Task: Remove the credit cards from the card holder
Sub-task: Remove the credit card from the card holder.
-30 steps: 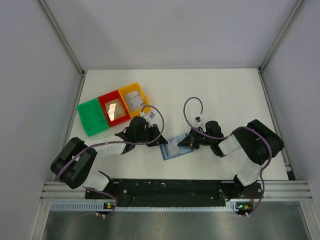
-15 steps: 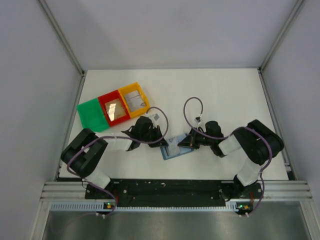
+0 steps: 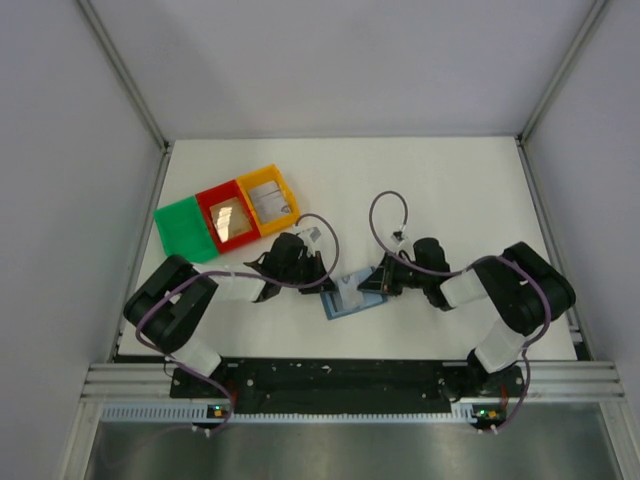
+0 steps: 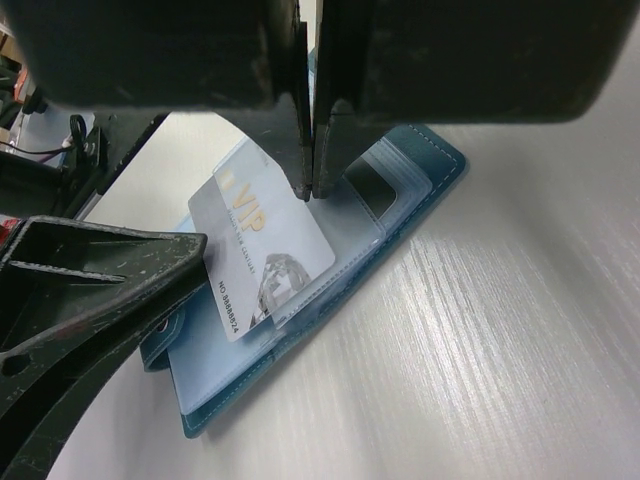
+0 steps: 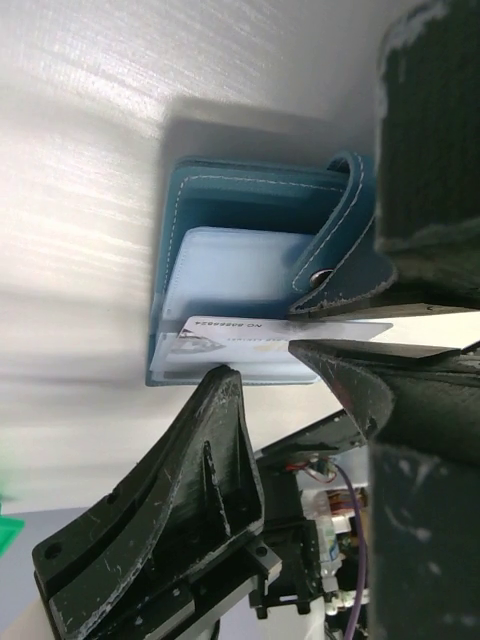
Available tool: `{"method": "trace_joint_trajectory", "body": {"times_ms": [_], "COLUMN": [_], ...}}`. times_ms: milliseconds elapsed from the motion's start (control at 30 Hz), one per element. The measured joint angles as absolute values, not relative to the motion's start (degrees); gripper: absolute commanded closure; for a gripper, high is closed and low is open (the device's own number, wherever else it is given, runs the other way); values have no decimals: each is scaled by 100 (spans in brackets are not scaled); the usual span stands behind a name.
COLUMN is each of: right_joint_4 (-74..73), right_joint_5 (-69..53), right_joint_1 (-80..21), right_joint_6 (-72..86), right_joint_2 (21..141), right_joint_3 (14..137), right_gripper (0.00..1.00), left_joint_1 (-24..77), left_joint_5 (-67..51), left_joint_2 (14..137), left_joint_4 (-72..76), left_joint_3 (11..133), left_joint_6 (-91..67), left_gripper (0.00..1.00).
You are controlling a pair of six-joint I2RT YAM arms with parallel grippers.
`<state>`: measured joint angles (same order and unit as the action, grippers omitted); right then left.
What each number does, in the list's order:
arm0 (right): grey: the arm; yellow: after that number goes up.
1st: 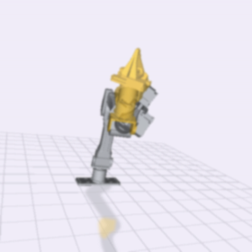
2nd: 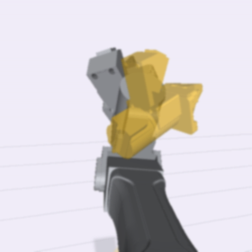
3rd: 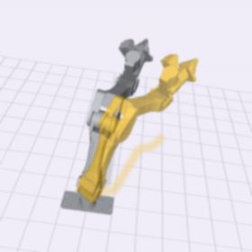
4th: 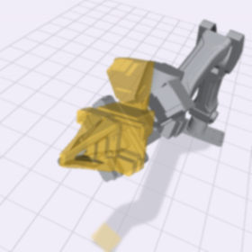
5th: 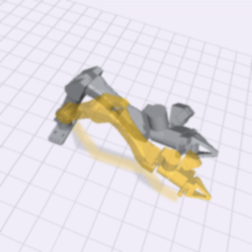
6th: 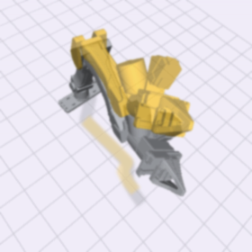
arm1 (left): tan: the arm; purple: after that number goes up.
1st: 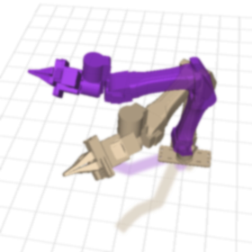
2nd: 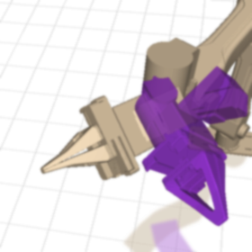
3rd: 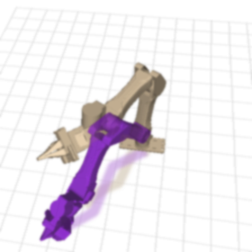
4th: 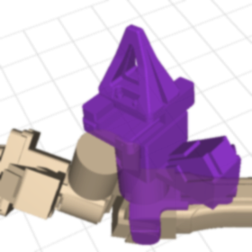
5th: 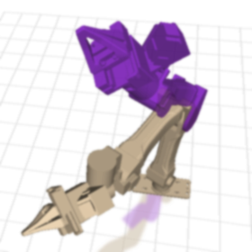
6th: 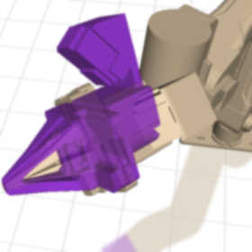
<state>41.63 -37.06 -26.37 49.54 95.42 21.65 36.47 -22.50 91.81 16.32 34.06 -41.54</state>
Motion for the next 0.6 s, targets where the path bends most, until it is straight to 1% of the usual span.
{"method": "trace_joint_trajectory", "body": {"times_ms": [100, 233, 300, 400, 600], "right_joint_4": [4112, 4095, 4088, 4093, 4047], "right_joint_5": [-3806, -3929, -3966, -4036, -4077], "right_joint_1": [-2635, -2635, -2635, -2635, -2604], "right_joint_6": [4958, 4956, 4958, 4960, 4921], "right_joint_2": [9555, 9719, 9780, 9931, 10001], "right_joint_3": [2270, 2467, 2510, 2563, 2567], "right_gripper": [76, 77, 84, 100, 100], "left_joint_1": [3647, 3647, 3647, 3647, 3647], "left_joint_5": [-2255, -2265, -2268, -2268, -2268], "left_joint_2": [9179, 9179, 9179, 9179, 9179], "left_joint_4": [1632, 1634, 1636, 1636, 1638], "left_joint_3": [3406, 3406, 3406, 3406, 3406], "left_joint_6": [-4130, -4093, -4077, -4073, -4060], "left_gripper": [100, 100, 100, 100, 100]}}
